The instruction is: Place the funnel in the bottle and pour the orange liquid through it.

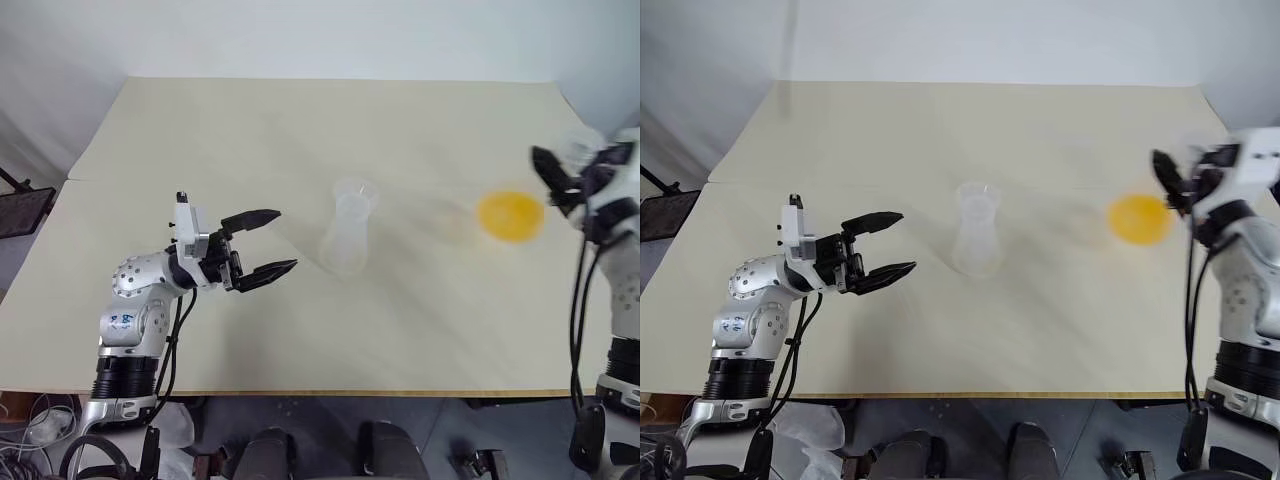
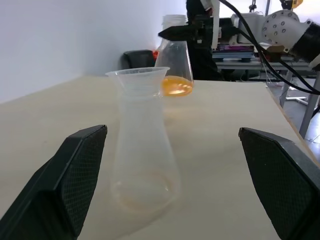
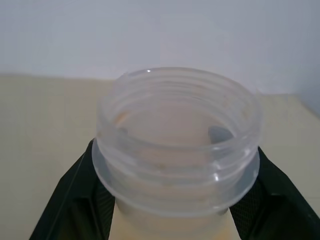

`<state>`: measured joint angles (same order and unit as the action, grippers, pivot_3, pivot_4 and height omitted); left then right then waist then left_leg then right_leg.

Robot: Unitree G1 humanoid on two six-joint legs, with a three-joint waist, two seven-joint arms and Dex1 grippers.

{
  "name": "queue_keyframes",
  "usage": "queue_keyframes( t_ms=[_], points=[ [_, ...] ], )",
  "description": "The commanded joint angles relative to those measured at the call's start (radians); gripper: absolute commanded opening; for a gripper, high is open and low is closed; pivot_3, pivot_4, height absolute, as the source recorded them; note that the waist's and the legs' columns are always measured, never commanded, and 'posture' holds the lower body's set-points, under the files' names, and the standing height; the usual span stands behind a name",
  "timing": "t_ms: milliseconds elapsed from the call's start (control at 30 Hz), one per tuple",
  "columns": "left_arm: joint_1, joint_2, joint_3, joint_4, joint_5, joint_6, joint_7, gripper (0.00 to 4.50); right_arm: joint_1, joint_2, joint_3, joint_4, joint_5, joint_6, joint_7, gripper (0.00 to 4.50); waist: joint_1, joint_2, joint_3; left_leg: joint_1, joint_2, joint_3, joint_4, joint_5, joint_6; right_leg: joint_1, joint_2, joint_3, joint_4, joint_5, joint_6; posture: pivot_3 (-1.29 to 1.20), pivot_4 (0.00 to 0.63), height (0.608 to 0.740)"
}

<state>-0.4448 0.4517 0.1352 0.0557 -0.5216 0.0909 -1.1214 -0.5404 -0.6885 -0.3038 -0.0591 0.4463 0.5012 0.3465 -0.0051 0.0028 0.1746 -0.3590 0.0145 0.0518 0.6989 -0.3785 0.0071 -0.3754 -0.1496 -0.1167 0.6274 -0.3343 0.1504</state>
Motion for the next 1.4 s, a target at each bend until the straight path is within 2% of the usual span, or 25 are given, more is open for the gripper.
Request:
queue_keyframes(
  t_ms=[33,200,333,667,967,1400],
  points=[
    [0.017,0.001,0.015,-0.018,-0.009,-0.015,0.020,4.50,-0.051,-0.031,0.116,-0.121,-0.155,-0.020,-0.052,2.46,0.000,0.000,0.000,-0.001,0.000,0.000,0.000,0.000,0.000,0.000,0.000,0.000,0.000,0.000,0.000,0.00,0.150,0.740],
    [0.035,-0.008,0.011,-0.036,-0.010,-0.019,0.039,4.50,-0.110,0.004,0.273,-0.134,-0.294,-0.160,-0.011,2.46,0.002,0.000,0.000,-0.002,0.000,-0.001,0.000,0.000,0.000,-0.001,0.000,-0.002,-0.001,0.000,0.000,0.00,0.150,0.740],
    [0.042,-0.013,0.005,-0.053,-0.009,-0.021,0.053,4.50,-0.114,0.029,0.347,-0.131,-0.375,-0.244,0.006,2.46,0.002,0.000,0.000,-0.005,-0.001,-0.002,0.002,0.000,0.000,-0.001,-0.001,-0.005,-0.001,0.000,0.000,0.00,0.150,0.740],
    [0.057,-0.032,-0.015,-0.083,-0.003,-0.026,0.082,4.50,-0.153,0.063,0.463,-0.069,-0.569,-0.396,0.046,2.46,-0.003,0.000,0.000,-0.009,-0.001,-0.003,0.002,0.000,0.000,-0.002,-0.001,-0.010,-0.001,0.000,0.000,0.00,0.150,0.740],
    [0.056,-0.044,-0.031,-0.094,0.000,-0.036,0.102,4.50,-0.176,0.073,0.502,-0.022,-0.766,-0.541,-0.008,2.46,-0.016,0.000,0.000,-0.010,-0.001,-0.004,0.002,0.000,0.000,-0.002,-0.001,-0.011,-0.001,0.000,0.000,0.00,0.150,0.740],
    [0.052,-0.057,-0.042,-0.093,0.005,-0.045,0.115,4.50,-0.191,0.071,0.509,0.010,-0.935,-0.659,-0.054,2.46,-0.026,0.000,0.000,-0.009,-0.001,-0.011,0.002,0.000,0.000,-0.002,-0.001,-0.011,-0.001,0.000,0.000,0.00,0.150,0.740]
  ],
)
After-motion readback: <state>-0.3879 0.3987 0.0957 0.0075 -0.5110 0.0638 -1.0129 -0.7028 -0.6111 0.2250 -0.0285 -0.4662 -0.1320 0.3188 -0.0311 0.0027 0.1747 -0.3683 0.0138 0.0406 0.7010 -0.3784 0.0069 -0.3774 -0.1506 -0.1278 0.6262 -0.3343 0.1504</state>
